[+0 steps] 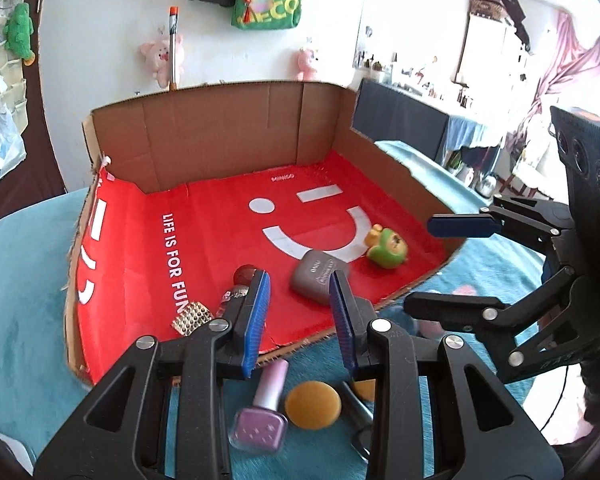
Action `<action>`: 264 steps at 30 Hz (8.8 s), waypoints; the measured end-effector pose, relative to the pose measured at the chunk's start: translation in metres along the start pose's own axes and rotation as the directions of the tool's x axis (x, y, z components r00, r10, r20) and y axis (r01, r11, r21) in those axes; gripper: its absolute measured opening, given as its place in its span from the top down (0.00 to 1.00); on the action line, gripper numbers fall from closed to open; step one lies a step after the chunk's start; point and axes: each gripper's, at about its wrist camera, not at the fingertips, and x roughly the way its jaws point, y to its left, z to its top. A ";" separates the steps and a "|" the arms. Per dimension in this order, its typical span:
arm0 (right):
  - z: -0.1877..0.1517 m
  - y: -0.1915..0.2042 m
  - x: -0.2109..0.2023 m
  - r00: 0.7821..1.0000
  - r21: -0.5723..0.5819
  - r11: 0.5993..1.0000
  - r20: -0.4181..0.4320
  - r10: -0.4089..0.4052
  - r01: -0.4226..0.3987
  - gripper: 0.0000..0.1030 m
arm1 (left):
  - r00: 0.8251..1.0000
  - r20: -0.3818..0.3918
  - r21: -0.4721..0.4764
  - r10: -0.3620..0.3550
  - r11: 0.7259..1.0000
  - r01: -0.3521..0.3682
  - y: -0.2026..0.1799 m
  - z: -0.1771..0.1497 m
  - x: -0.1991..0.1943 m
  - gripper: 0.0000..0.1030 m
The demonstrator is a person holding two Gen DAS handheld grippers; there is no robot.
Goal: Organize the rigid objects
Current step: 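Open both tools and withdraw them from the box, then grasp the pink nail polish with left tool while right tool grasps the pink speaker, then carry the polish and speaker over the red-lined box and lower them, then open both tools to release the items onto the red paper, then lift both tools out of the box back toward the remaining items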
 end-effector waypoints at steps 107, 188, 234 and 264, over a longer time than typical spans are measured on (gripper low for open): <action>-0.088 -0.024 0.016 0.986 0.358 0.918 -0.063 -0.157 0.169 0.48 | 0.986 -0.135 -0.101 0.102 0.988 -0.116 0.027 -0.086 0.017 0.62; 0.045 -0.067 0.132 0.949 0.187 0.972 -0.306 -0.077 0.140 0.48 | 0.944 -0.297 -0.018 0.141 0.988 -0.153 0.080 0.022 0.119 0.62; 0.040 -0.036 -0.032 0.988 0.225 0.966 0.057 -0.143 0.127 0.08 | 0.970 0.123 -0.070 0.209 0.977 -0.201 0.024 0.016 -0.030 0.17; -0.124 0.040 -0.082 0.913 0.316 0.914 0.231 -0.335 0.255 0.00 | 0.950 0.193 -0.147 0.244 0.965 -0.218 -0.038 -0.124 -0.063 0.09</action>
